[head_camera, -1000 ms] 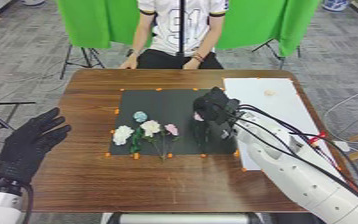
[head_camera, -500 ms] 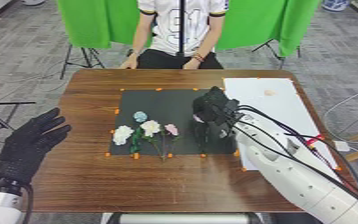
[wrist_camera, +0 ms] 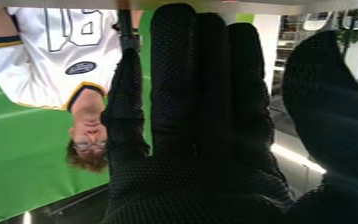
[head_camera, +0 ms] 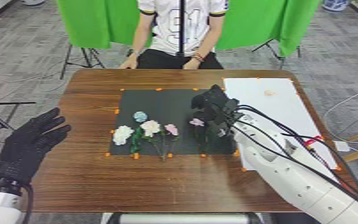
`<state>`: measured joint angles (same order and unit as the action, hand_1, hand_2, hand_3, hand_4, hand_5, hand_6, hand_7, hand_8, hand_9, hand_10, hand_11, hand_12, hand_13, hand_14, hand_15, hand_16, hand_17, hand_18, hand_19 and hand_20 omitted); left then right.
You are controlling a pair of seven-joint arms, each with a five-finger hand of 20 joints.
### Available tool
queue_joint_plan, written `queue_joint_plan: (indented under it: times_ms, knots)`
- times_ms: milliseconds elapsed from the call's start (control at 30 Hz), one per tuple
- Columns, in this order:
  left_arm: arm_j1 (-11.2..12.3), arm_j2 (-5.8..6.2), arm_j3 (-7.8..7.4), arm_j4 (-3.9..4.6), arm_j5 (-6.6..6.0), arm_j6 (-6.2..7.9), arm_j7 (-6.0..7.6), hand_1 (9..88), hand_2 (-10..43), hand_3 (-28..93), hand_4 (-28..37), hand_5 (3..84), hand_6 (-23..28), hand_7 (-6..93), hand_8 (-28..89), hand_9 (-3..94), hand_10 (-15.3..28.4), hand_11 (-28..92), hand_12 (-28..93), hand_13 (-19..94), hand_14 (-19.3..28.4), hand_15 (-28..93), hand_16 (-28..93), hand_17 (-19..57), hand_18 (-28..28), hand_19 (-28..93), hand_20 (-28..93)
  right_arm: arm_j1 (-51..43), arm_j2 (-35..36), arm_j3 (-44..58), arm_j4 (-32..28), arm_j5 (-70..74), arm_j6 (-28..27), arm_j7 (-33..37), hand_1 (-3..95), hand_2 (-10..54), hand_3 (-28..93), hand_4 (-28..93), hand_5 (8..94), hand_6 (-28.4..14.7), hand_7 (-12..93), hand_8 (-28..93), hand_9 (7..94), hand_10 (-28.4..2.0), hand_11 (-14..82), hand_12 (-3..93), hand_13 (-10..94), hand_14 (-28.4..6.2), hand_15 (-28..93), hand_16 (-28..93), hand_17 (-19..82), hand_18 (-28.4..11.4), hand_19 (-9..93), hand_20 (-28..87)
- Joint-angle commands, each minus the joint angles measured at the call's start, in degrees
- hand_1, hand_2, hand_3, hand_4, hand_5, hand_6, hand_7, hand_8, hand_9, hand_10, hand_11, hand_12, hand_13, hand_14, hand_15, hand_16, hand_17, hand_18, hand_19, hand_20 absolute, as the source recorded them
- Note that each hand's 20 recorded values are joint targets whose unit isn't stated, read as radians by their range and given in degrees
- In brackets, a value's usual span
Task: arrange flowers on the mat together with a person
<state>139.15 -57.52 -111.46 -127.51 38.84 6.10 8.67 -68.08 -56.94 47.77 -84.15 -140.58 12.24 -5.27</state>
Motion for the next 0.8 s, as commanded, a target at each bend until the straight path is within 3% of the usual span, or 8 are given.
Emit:
queue_joint_plan:
  times_ms: [33,200,400,433,500,800]
  knots:
    - [0.5,-0.55,-0.02,0.24,0.08,-0.19,-0.37,25.2,1.1,71,-25.9,40.7,6.0,13.5,-8,33.6,14.1,21,14,27,16.6,36,1,-7.1,23.5,49,15,-0.8,-0.4,3.7,-2.4,1.1,0.4,1.3,30.0,-1.1,80,-28,56.2,4.3,32,-17,67.3,-6.5,17.3,16.4,63,-5.0,45,27,20,-16.5,60,43]
    - [0.3,-0.62,0.00,0.05,0.10,-0.30,-0.20,25.3,1.2,71,-26.0,40.8,6.1,13.4,-8,33.6,14.1,21,14,27,16.6,36,1,-7.1,23.4,49,15,-8.6,-0.3,14.0,-11.3,12.7,-4.1,2.6,26.2,3.2,84,-28,52.6,2.4,31,-17,61.1,-8.2,19.3,18.3,55,-7.2,46,26,18,-17.5,60,43]
    - [0.7,-1.06,-1.05,-0.23,-0.03,-0.76,-0.07,25.3,1.2,71,-25.9,40.7,6.1,13.4,-8,33.5,14.1,21,14,27,16.6,36,1,-7.1,23.6,49,15,-22.6,-3.0,34.1,-21.6,41.2,-20.5,-0.8,24.9,7.4,86,-25,45.5,-0.3,27,-15,49.7,-11.2,17.7,20.0,42,-9.1,40,23,14,-18.6,53,39]
    - [0.7,-1.07,-1.21,-0.25,-0.08,-0.74,-0.07,25.3,1.1,71,-25.9,40.6,6.0,13.4,-8,33.5,14.1,21,14,27,16.6,36,1,-7.1,23.7,49,15,-24.6,-4.4,37.8,-22.7,44.2,-25.3,-0.3,24.4,8.0,86,-24,45.0,-0.7,26,-14,48.9,-11.7,17.3,20.2,41,-9.5,40,23,14,-18.7,54,39]
    - [0.8,-1.21,-1.49,-0.46,0.16,-0.48,-0.43,25.3,1.0,71,-25.8,40.5,6.0,13.4,-8,33.5,14.1,21,14,27,16.7,36,1,-7.1,23.8,49,15,-29.0,-6.3,43.8,-25.3,50.4,-29.8,2.6,23.6,9.1,84,-24,43.4,-1.6,24,-13,47.4,-12.7,16.3,20.5,40,-10.6,40,24,14,-19.0,56,39]
    - [1.2,-1.26,-2.34,-0.82,0.41,-0.78,-0.11,25.4,1.1,71,-25.8,40.4,6.0,13.4,-8,32.9,14.0,20,14,27,16.5,36,1,-7.2,23.9,48,15,-46.8,-11.5,58.5,-31.9,72.4,-28.9,4.8,18.9,7.6,83,-22,42.3,-3.7,17,-9,45.2,-14.5,12.6,21.2,37,-12.4,34,24,13,-20.1,52,37]
